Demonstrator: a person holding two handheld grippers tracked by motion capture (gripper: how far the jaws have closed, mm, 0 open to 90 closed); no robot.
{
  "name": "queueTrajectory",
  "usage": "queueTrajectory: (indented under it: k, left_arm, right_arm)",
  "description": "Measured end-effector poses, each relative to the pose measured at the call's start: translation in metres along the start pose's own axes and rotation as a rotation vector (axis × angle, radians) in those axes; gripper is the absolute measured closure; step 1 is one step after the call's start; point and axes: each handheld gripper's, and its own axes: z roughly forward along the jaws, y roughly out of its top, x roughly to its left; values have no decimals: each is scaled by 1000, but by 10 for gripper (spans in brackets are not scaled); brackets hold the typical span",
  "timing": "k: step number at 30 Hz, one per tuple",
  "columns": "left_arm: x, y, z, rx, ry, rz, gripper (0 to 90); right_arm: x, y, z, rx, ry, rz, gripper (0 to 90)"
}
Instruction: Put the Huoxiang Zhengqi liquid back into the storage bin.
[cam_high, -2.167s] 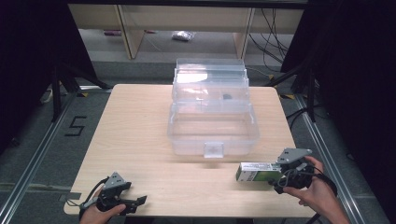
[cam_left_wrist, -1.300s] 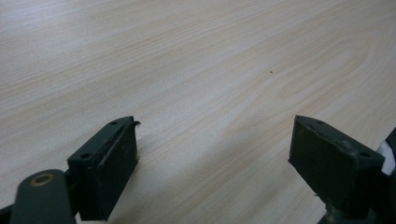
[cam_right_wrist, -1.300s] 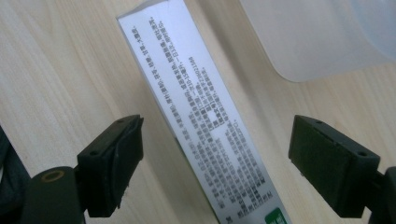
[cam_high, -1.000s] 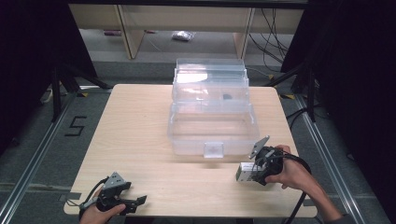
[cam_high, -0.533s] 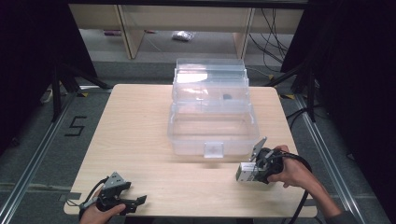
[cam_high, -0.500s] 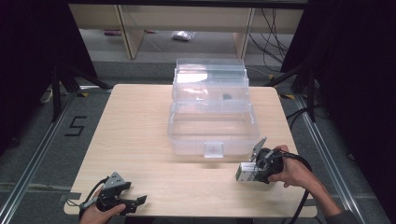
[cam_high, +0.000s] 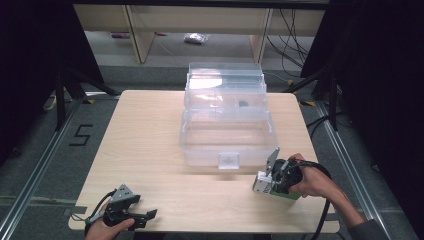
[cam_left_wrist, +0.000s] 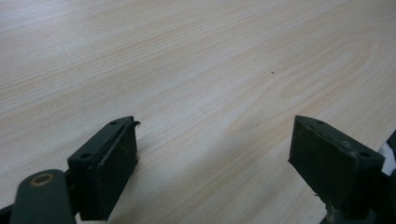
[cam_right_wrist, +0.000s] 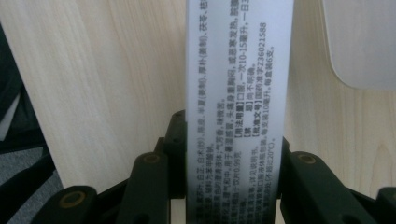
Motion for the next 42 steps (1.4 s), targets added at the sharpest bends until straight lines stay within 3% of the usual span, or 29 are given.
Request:
queueTrajectory:
  k: [4,6,7,8,11,19,21,22,23,27,29,30,34,36,37,40,42]
  left_arm:
    - [0,0,0,-1,0,4,149]
    - [-1,0,0,-1,1,-6,149]
    - [0,0,0,-1,2,-3,148]
    - [0,0,0,0,-1,-2,148]
    - [0,0,0,-2,-1,2,148]
    - [0,0,0,-2,-2,3,148]
    - [0,0,0,-1,-2,3,149]
    - [0,0,0,-1,-1,4,149]
    - [0,0,0,-1,1,3,148]
    - [0,0,0,0,-1,3,149]
    - [1,0,0,3,0,8,149]
    - [0,0,0,-1,-1,3,149]
    - [0,0,0,0,-3,6,148]
    - [0,0,0,-1,-2,4,149]
    - [0,0,0,-1,-3,3,149]
    - [1,0,-1,5,-4,14,149]
    - [0,0,0,0,-2,4,149]
  right_arm:
    - [1,3,-10,-10,-1,5,648]
    - [0,4,-15,-27,-8,-20,648]
    - [2,5,-17,-22,-4,13,648]
    - [1,7,-21,-26,6,-15,648]
    - [3,8,-24,-33,4,5,648]
    - [2,21,-39,-60,-3,-51,648]
    - [2,23,-42,-54,-6,-44,648]
    - [2,25,-44,-62,-10,-69,648]
    - [4,27,-46,-61,-5,-48,648]
    - [4,37,-57,-72,2,-95,648]
    - [3,39,-58,-77,4,-103,648]
    - [6,41,-61,-69,1,-77,648]
    - [3,52,-71,-76,-13,-144,648]
    - [3,53,-72,-78,-12,-149,648]
    - [4,54,-74,-68,-12,-124,648]
    - [3,59,-78,-76,-14,-149,648]
    - [4,61,-80,-68,-11,-138,648]
